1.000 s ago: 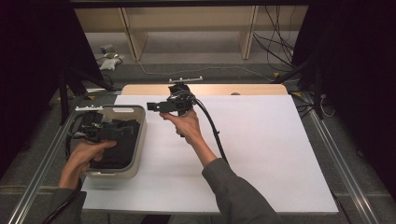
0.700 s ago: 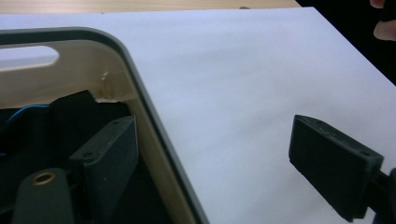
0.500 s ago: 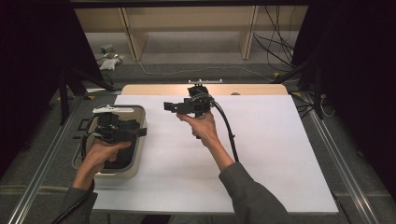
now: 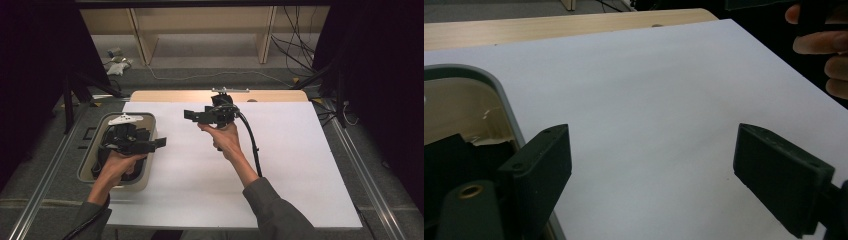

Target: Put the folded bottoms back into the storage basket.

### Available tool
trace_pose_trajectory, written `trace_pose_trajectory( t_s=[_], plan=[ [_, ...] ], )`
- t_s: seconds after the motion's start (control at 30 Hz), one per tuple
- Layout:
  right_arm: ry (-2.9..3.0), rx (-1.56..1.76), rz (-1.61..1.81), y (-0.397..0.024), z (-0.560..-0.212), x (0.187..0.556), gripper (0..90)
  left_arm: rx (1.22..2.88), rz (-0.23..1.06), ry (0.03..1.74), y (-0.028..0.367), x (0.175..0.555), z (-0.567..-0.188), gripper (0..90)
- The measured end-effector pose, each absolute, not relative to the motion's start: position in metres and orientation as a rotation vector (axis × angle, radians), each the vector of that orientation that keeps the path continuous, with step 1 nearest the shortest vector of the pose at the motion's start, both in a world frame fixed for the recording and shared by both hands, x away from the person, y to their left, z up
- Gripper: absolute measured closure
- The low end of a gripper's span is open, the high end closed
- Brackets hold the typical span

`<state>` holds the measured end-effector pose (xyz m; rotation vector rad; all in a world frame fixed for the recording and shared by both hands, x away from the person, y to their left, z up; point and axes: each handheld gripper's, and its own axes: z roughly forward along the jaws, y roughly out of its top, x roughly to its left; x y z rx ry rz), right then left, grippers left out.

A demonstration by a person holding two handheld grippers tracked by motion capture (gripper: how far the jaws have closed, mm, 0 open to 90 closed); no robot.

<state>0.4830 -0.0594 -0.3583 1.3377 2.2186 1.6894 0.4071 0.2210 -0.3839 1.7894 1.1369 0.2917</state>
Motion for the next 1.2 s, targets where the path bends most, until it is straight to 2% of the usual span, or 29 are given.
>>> trace_pose_trajectory(
  t_s=[0.53, 1.2],
  plan=[
    [2.175, 1.346, 1.683, -0.083, -0.368, 0.474, 9.7, 1.748, 0.263, 1.060, 0.202, 0.402, -0.390, 14.2],
    [2.140, 1.315, 1.683, -0.105, -0.375, 0.462, 10.1, 1.701, 0.300, 1.012, 0.192, 0.392, -0.394, 14.1]
  ],
)
